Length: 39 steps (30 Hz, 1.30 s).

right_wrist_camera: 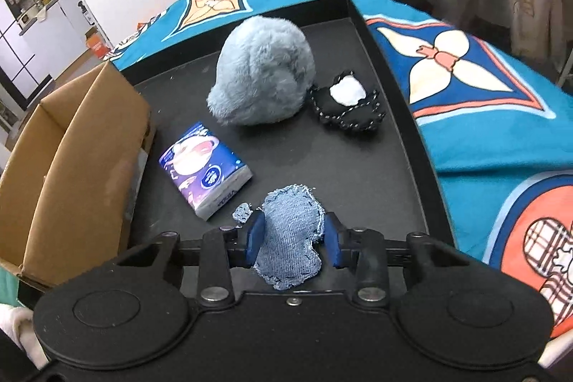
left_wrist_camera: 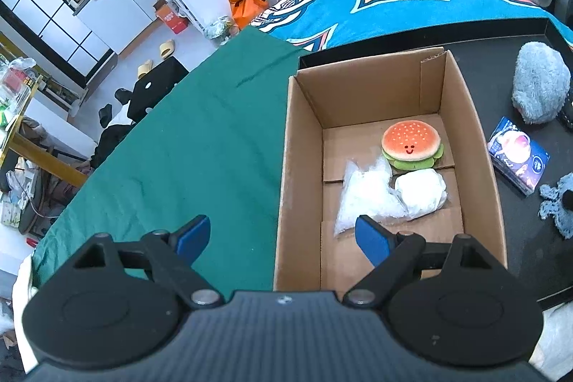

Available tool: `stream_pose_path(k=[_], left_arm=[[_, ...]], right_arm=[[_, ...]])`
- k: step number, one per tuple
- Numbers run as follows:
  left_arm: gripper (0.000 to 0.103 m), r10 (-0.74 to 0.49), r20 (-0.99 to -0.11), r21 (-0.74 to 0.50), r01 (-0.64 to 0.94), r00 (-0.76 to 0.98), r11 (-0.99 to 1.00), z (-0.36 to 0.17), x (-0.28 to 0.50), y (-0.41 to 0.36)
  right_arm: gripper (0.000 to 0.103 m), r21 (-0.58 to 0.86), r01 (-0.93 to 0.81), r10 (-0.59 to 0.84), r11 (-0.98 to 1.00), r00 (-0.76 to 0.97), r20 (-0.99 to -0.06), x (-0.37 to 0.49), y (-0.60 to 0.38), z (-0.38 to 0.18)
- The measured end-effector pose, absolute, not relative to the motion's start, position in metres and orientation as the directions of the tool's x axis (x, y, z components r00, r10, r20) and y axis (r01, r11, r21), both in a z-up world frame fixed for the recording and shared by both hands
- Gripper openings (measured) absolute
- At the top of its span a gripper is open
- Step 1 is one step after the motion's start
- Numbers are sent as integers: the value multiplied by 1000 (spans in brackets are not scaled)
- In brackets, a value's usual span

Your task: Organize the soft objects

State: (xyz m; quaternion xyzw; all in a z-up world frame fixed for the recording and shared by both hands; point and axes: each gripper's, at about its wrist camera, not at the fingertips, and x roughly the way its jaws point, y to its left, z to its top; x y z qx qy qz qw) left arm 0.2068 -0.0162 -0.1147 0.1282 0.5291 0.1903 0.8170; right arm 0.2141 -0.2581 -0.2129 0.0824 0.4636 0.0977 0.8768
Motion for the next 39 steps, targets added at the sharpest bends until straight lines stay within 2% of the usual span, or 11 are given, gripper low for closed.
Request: stream_pose_path(k=[4,8,10,12,21,23,27,29,30,33,39], left_arm=[[87,441,-816,405,-174,373,897,-113,206,-15],[87,431,-819,395,-174,379,902,-112,204,-14],[87,430,-819,391,-178,381,903,-111,204,-13],[87,428,-819,388,-181,383,904,-111,204,-12],[87,411,-826,368,-183,386,912,-112,204,-10],[87,408,-828,364,-185,386,913,-112,205,-9],[87,405,-829,362,-183,386,914,-113,205,-8],[87,401,-831,358,-182,385,916,-113,206,-8],[87,397,-833,354,-181,384,917,-113,206,-8],[87,388,-839,342,-184,381,922,-114,207,-6],[87,377,-845,328,-187,381,926,-113,206,-4]], right_arm=[[31,225,-97,240,969,558,-794,215,-258,-212],[35,205,-83,215,975,565,-796,215,-259,-210],[47,206,-82,215,975,573,-791,214,-259,-208],[67,208,-85,217,975,584,-782,213,-258,-206],[68,201,-96,219,975,567,-794,216,-251,-212],[67,196,-87,210,977,574,-792,217,-253,-212],[50,185,-85,201,979,545,-814,221,-252,-219],[47,167,-97,193,981,546,-815,219,-250,-221],[41,155,-107,188,982,547,-816,219,-248,-221],[33,170,-105,200,980,547,-813,218,-250,-218],[30,161,-118,200,980,574,-794,216,-251,-205]])
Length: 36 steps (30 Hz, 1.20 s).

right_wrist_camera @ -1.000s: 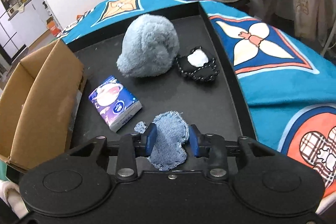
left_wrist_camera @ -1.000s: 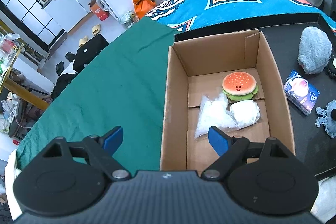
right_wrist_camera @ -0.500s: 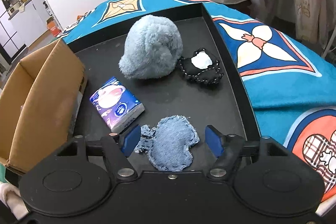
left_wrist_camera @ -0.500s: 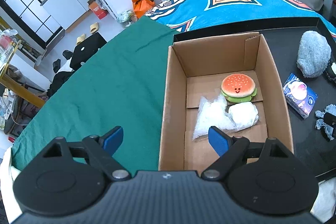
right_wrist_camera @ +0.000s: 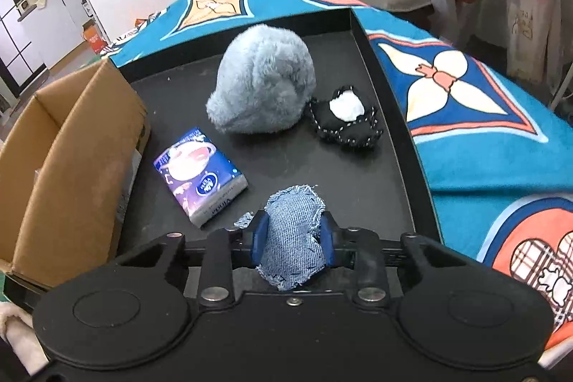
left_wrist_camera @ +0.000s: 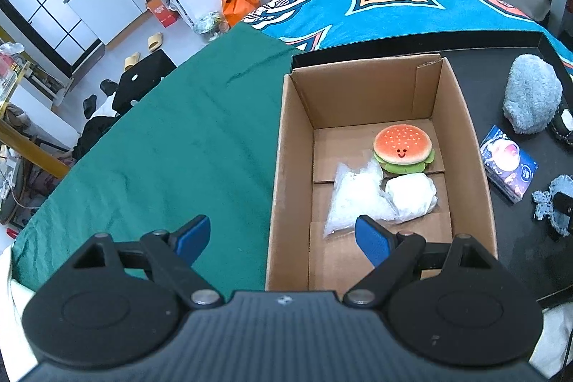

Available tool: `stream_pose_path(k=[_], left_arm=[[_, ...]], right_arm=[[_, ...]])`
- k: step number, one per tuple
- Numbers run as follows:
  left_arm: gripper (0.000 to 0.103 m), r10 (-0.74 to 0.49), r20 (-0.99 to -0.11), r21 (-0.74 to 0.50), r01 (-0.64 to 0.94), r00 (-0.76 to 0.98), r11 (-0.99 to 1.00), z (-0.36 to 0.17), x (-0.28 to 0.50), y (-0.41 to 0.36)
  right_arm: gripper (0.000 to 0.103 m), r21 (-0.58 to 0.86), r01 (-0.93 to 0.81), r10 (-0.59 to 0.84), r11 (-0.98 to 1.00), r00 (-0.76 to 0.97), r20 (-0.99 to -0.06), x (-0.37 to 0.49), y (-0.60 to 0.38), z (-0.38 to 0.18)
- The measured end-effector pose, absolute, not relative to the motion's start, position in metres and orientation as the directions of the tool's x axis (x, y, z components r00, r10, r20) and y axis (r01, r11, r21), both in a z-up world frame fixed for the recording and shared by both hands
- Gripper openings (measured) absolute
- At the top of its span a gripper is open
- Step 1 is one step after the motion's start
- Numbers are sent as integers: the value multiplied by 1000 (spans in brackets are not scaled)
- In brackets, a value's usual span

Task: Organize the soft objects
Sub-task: 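Carry the denim cloth over the box and open the right gripper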

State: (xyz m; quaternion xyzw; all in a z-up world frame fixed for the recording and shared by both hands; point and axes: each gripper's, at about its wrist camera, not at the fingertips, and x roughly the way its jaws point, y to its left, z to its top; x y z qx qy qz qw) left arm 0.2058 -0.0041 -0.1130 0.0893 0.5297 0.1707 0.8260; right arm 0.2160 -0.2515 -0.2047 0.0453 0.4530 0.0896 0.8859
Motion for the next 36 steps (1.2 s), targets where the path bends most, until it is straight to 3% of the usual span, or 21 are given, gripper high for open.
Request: stream_pose_path(k=[30,33,36], left_arm=[[87,315,-833,179,-318,454,931,-96,187,31],[87,265,-847,133,-300,461,945,-90,189,30],[87,276,-842,164,-268,463,949,-86,193,22]], right_arm=[[30,90,-173,184,981,673,-716,211,-229,-134],[30,93,-181,193,979,680,-707,211,-223,-125],[30,92,-195,203,977,688,-697,210,-215,-116]])
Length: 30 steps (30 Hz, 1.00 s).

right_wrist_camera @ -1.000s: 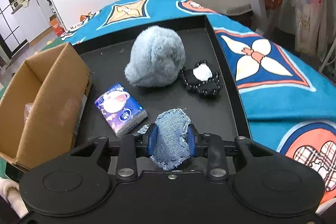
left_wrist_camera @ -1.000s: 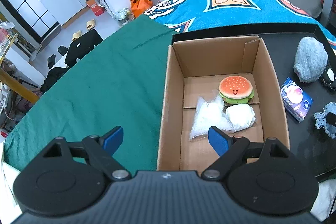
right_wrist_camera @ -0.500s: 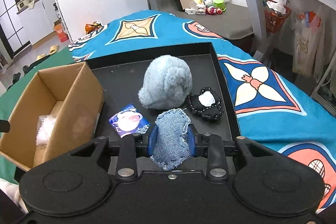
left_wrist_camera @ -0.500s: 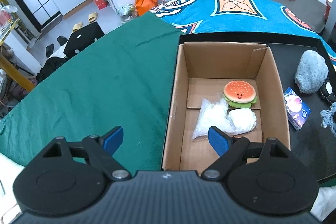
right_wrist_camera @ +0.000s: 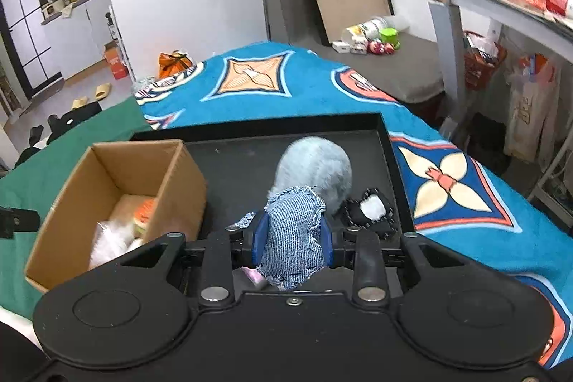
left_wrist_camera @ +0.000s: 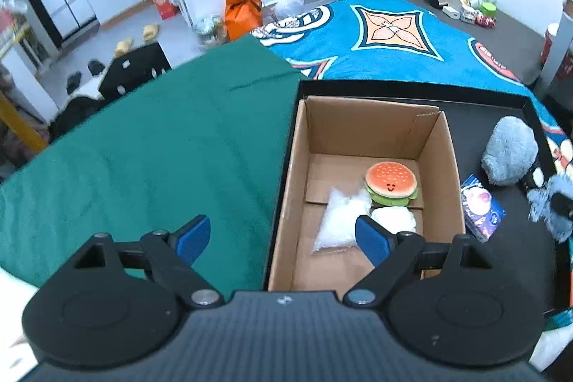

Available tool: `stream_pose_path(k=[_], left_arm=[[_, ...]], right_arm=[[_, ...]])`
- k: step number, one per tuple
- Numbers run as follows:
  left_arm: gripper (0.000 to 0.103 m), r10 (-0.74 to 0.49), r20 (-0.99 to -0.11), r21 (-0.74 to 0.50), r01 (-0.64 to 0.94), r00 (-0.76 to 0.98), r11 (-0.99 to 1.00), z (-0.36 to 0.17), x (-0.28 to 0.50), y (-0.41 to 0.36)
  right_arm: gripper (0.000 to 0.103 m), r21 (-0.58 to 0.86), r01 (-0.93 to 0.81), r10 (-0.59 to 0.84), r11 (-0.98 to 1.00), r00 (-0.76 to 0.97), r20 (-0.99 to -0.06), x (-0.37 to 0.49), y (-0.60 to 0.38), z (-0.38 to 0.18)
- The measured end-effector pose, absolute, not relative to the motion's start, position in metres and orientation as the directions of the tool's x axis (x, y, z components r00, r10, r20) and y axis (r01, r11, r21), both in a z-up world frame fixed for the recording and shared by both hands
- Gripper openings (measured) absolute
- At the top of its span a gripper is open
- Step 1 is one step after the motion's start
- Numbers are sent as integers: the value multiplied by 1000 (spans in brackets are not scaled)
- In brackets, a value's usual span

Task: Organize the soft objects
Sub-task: 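Carry the denim cloth over the box and open the right gripper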

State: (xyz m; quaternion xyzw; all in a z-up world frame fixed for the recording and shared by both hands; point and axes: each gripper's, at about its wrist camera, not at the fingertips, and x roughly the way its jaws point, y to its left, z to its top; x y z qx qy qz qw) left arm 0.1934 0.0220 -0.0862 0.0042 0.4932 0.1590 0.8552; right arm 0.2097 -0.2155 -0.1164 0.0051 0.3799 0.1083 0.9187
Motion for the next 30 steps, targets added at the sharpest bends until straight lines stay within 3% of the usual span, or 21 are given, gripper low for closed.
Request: stream_pose_path(k=[30], left_arm=[[87,174,-854,63,-234,490,970,-112,195,56]], right_arm=[[31,90,-335,307,938,680,-666,218,-122,-89]])
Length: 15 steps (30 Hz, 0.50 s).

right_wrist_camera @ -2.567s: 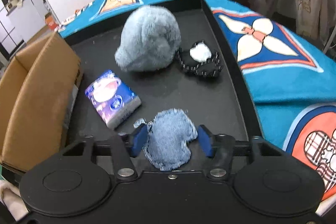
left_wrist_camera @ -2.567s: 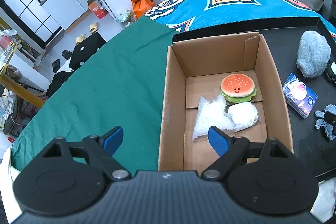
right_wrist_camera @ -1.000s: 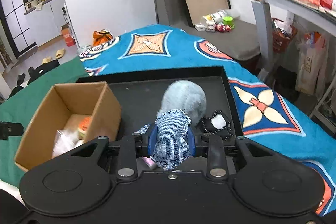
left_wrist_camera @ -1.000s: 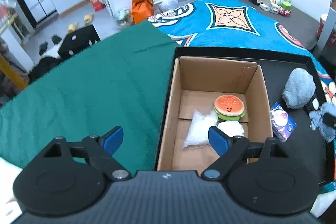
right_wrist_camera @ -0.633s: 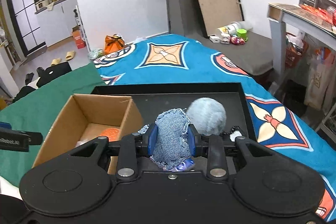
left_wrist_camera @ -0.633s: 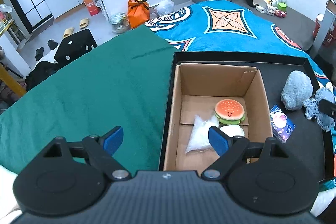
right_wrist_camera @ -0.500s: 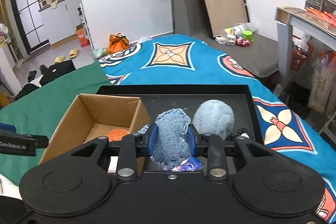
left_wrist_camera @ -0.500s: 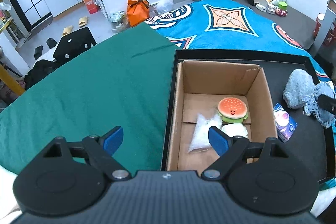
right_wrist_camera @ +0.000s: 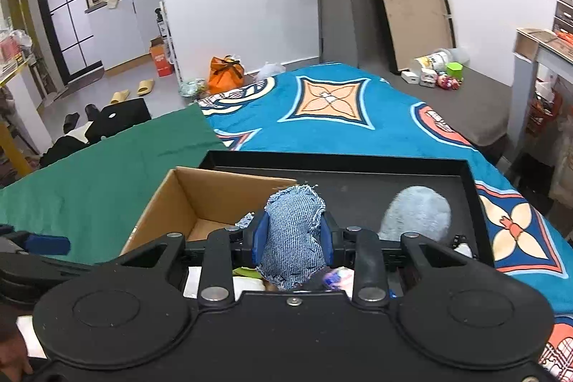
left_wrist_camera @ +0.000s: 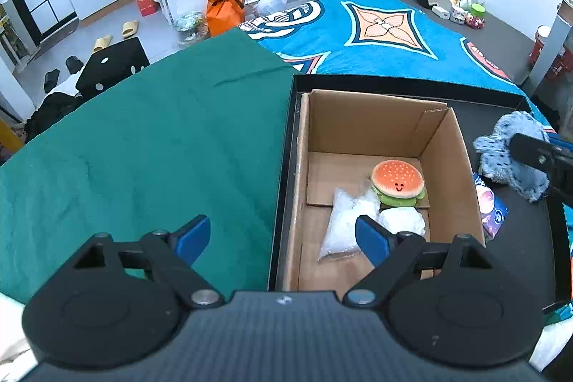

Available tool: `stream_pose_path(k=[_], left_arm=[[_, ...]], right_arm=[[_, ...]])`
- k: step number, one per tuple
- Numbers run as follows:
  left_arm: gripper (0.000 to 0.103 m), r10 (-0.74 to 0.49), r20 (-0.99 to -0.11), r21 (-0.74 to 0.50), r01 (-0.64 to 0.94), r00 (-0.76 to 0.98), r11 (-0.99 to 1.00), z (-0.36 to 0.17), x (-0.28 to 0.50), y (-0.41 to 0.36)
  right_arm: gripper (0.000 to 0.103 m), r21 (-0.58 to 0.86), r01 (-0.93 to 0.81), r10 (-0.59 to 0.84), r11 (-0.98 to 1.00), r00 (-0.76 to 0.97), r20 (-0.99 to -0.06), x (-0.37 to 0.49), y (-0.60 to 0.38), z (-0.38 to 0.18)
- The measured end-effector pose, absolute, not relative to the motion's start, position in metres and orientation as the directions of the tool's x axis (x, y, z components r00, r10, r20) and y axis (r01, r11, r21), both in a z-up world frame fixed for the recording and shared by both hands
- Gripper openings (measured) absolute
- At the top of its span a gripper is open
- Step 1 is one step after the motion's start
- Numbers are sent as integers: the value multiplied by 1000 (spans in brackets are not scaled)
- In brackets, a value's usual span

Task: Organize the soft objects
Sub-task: 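Carry the denim cloth over the box and open the right gripper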

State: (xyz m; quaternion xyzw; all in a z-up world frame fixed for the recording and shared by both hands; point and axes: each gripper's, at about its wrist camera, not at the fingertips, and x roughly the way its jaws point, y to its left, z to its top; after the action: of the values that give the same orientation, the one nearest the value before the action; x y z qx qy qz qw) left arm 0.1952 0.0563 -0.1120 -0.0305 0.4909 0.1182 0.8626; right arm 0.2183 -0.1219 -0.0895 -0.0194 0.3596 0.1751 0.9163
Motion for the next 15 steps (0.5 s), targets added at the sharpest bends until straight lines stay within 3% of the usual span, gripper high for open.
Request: stream_pose_path(k=[15], left_arm=[[86,124,-880,-15,-287,459,958,-130,198,77]], right_arm=[[31,116,-393,366,912,653,-663,226,-78,-94]])
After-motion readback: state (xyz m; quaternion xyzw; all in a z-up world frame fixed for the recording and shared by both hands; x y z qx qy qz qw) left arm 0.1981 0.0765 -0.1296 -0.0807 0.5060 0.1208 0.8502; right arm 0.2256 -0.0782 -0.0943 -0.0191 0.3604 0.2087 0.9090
